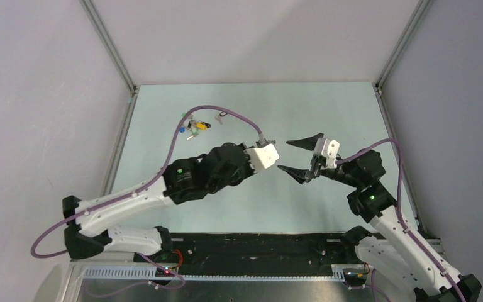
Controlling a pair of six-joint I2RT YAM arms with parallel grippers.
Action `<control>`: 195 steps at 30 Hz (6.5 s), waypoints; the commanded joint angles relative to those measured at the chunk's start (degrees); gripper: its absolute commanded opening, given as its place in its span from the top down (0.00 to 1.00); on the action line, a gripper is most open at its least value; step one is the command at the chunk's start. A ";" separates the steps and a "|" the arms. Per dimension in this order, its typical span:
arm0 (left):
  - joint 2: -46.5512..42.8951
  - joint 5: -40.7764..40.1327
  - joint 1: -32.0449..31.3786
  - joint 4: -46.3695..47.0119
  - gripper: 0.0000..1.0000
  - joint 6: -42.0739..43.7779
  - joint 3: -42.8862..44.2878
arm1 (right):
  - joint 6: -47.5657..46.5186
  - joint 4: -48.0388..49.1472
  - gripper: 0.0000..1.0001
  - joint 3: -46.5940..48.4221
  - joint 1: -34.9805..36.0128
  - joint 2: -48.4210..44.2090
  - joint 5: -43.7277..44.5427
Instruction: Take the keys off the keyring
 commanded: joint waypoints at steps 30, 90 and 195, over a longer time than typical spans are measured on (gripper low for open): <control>-14.76 4.90 -0.05 -3.39 0.91 11.49 -0.39 | -20.76 11.91 0.98 12.61 10.24 21.96 -9.96; 1.88 24.48 23.17 75.58 0.63 -21.75 -16.32 | 7.43 33.80 1.00 26.60 0.83 25.08 -2.54; 14.73 -14.33 17.94 -25.42 1.00 -4.65 23.17 | 20.22 36.14 0.07 -5.00 -2.65 18.97 23.13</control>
